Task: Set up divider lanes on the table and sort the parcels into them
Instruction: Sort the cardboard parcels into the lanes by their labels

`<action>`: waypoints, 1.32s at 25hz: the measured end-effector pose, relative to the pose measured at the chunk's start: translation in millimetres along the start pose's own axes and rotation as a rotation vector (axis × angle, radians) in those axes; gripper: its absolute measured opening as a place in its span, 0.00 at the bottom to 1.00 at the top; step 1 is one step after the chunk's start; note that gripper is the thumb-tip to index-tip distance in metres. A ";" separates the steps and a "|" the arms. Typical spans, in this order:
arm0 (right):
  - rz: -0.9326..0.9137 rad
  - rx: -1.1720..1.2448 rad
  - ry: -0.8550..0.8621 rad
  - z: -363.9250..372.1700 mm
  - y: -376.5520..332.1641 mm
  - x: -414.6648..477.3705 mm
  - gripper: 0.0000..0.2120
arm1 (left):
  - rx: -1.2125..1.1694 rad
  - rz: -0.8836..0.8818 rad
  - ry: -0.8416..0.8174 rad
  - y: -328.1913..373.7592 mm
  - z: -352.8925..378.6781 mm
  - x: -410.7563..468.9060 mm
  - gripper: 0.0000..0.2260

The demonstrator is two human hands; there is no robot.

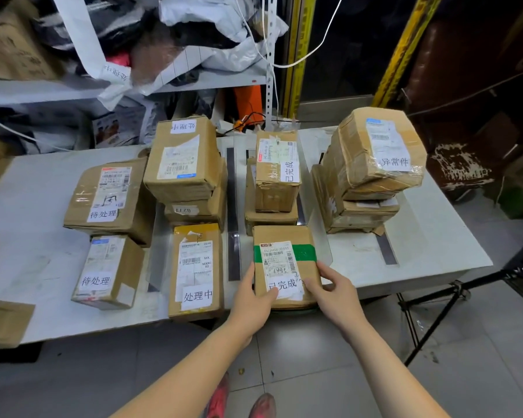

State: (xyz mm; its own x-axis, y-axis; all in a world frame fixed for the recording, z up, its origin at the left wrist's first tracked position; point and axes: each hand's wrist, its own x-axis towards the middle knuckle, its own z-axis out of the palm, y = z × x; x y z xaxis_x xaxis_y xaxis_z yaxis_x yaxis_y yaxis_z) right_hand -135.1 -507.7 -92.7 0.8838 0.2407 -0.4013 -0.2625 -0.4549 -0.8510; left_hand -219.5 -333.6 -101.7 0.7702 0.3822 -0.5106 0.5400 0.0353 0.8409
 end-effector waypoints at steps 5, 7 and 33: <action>0.021 -0.052 0.033 11.4 12.9 5.8 0.34 | -0.013 -0.040 0.044 -12.2 7.3 9.4 0.36; 0.012 -0.094 0.046 12.8 15.0 7.4 0.35 | 0.001 -0.042 0.059 -13.4 6.6 9.1 0.36; -0.855 -0.809 0.002 253.4 -314.9 -31.7 0.24 | 0.881 0.302 0.612 111.2 -431.3 -67.9 0.38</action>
State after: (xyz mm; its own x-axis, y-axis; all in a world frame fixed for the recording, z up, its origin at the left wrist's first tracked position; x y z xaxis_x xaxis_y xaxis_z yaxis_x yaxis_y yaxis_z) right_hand -178.6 -154.8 102.1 0.6542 0.7303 0.1966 0.7375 -0.5583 -0.3800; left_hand -358.2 42.6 103.8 0.7445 0.6637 0.0720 0.5977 -0.7108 0.3710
